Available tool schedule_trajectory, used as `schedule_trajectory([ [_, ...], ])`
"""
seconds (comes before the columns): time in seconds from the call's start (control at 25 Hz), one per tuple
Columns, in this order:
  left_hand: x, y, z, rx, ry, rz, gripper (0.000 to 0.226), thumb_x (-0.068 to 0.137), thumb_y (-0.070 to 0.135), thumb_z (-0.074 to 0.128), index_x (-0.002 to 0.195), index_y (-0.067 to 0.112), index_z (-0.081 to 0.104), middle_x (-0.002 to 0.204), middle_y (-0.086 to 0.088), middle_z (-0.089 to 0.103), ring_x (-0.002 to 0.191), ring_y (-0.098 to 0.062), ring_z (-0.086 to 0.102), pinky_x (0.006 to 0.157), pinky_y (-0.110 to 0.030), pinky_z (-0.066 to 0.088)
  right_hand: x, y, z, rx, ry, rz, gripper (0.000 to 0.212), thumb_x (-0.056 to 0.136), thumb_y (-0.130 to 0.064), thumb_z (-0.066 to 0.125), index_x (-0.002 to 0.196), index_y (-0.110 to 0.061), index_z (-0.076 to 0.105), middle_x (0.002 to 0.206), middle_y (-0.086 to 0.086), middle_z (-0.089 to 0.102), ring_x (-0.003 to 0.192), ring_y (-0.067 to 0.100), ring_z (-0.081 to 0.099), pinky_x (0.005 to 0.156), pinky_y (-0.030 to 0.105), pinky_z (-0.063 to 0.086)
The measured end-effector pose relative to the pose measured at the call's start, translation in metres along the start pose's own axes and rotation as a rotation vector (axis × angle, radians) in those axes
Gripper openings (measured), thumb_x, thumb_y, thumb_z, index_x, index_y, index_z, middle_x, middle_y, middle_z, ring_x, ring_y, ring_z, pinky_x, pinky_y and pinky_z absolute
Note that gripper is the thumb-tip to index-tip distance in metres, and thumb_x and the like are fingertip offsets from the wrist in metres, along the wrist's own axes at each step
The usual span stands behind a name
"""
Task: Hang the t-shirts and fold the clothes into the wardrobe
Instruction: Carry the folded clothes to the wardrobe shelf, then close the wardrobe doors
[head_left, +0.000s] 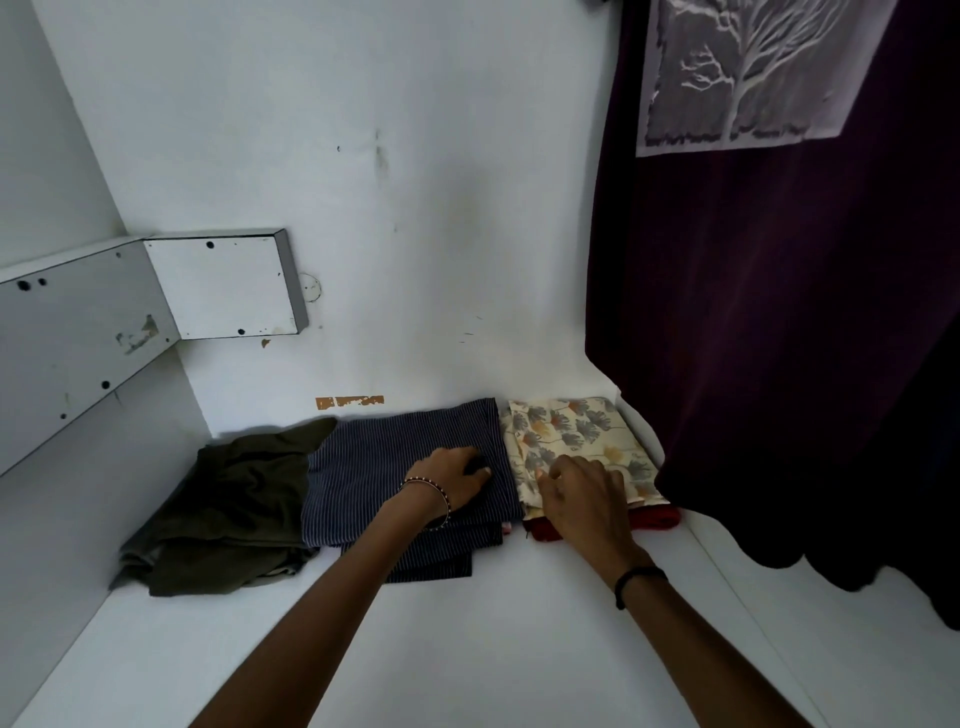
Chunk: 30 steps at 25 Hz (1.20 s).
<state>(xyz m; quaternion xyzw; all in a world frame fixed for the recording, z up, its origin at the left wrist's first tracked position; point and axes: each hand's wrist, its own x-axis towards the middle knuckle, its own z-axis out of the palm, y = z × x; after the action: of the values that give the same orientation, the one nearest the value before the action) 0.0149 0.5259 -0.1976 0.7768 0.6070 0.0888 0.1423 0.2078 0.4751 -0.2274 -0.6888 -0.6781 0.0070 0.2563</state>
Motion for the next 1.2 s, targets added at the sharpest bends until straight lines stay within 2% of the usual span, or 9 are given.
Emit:
schedule_trajectory([
  [0.16,-0.026,0.002,-0.009,-0.094,0.078,0.059,0.030,0.100,0.035,0.050,0.119,0.018,0.066,0.111,-0.006,0.070,0.095,-0.022,0.066,0.088,-0.039,0.055,-0.011,-0.023,-0.015,0.122,0.032,-0.054,0.019,0.101,-0.025,0.054,0.100,-0.013,0.068,0.100,0.005,0.071,0.099,0.025,0.062,0.094,0.039,0.041],
  [0.32,-0.054,0.007,-0.008,-0.053,0.204,0.127,0.024,0.099,0.033,0.052,0.108,0.020,0.070,0.097,-0.004,0.072,0.084,-0.022,0.067,0.082,-0.040,0.056,-0.028,-0.040,-0.022,0.256,0.065,-0.103,0.018,0.099,-0.022,0.058,0.090,-0.010,0.068,0.091,0.007,0.071,0.088,0.025,0.064,0.086,0.040,0.050],
  [0.48,-0.082,0.007,0.002,-0.091,0.319,0.167,0.023,0.097,0.031,0.054,0.106,0.019,0.071,0.099,-0.002,0.073,0.087,-0.023,0.067,0.085,-0.039,0.053,-0.058,-0.048,-0.025,0.338,0.071,-0.143,0.018,0.099,-0.021,0.060,0.088,-0.009,0.067,0.090,0.006,0.071,0.084,0.023,0.067,0.076,0.037,0.054],
  [0.6,-0.108,0.009,0.009,-0.160,0.333,0.171,0.020,0.095,0.028,0.056,0.106,0.020,0.071,0.103,0.001,0.074,0.093,-0.021,0.067,0.089,-0.040,0.052,-0.081,-0.047,-0.028,0.386,0.055,-0.166,0.010,0.097,-0.017,0.062,0.089,-0.011,0.064,0.086,0.003,0.069,0.082,0.021,0.066,0.072,0.040,0.056],
  [0.76,-0.145,0.017,0.016,-0.217,0.323,0.144,0.026,0.095,0.028,0.059,0.119,0.020,0.063,0.115,0.004,0.071,0.108,-0.020,0.065,0.100,-0.043,0.046,-0.119,-0.050,-0.041,0.465,0.002,-0.156,0.007,0.097,-0.019,0.064,0.101,-0.013,0.065,0.100,-0.001,0.070,0.095,0.016,0.066,0.080,0.039,0.057],
  [0.92,-0.192,0.035,0.025,-0.199,0.333,0.085,0.033,0.096,0.033,0.056,0.127,0.020,0.056,0.124,0.001,0.068,0.115,-0.022,0.062,0.102,-0.044,0.045,-0.168,-0.046,-0.057,0.487,-0.047,-0.146,0.020,0.099,-0.028,0.065,0.112,-0.013,0.064,0.116,-0.002,0.068,0.107,0.014,0.063,0.088,0.032,0.053],
  [1.2,-0.292,0.062,0.047,-0.116,0.280,-0.013,0.040,0.100,0.037,0.051,0.135,0.019,0.050,0.135,0.001,0.061,0.122,-0.022,0.058,0.105,-0.040,0.042,-0.247,-0.040,-0.065,0.498,-0.111,-0.107,0.028,0.100,-0.036,0.063,0.118,-0.015,0.062,0.125,0.001,0.066,0.117,0.017,0.061,0.092,0.026,0.047],
])
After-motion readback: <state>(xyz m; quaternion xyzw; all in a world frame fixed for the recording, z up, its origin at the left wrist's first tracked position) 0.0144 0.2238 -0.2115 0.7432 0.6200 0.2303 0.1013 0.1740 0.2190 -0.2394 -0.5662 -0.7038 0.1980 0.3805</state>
